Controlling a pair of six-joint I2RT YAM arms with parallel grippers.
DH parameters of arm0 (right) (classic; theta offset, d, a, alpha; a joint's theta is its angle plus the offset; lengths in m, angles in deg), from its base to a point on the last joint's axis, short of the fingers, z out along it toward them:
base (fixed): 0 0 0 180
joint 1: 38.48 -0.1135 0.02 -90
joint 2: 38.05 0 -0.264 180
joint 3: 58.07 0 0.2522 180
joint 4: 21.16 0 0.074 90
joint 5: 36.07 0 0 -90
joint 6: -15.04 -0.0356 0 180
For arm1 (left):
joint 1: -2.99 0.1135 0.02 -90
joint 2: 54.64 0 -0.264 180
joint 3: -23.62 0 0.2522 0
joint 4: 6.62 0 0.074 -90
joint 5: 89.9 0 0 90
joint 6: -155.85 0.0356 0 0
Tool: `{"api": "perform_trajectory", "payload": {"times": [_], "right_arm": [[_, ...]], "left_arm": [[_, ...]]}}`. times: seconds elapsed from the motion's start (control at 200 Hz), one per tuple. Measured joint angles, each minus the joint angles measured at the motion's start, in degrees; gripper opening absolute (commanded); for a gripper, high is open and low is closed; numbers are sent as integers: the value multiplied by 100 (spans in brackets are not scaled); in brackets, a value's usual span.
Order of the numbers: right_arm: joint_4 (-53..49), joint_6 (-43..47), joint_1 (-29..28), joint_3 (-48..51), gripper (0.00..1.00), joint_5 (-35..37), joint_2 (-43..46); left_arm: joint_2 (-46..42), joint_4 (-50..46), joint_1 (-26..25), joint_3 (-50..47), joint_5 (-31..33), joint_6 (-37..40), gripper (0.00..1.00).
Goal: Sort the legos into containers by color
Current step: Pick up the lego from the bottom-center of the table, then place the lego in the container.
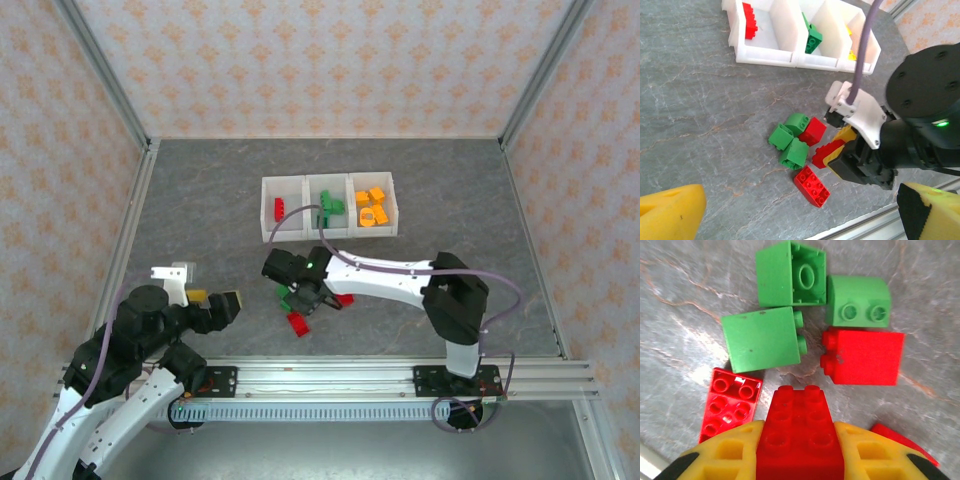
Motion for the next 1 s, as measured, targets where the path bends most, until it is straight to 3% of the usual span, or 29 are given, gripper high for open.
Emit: {"api": "perform_trajectory", "payload": {"times": [0.375, 0.721, 1.001], "right_arm": [[-116, 4, 645, -2081, 22, 619, 417], [-186, 352, 1392, -5674, 22, 1526, -2374], [-269, 682, 1729, -5698, 22, 1974, -3287]], "left_arm": [[243, 330, 0, -66, 17, 7, 99], [533, 343, 0, -66, 247, 2, 99], [391, 334, 0, -68, 431, -55, 99]]}}
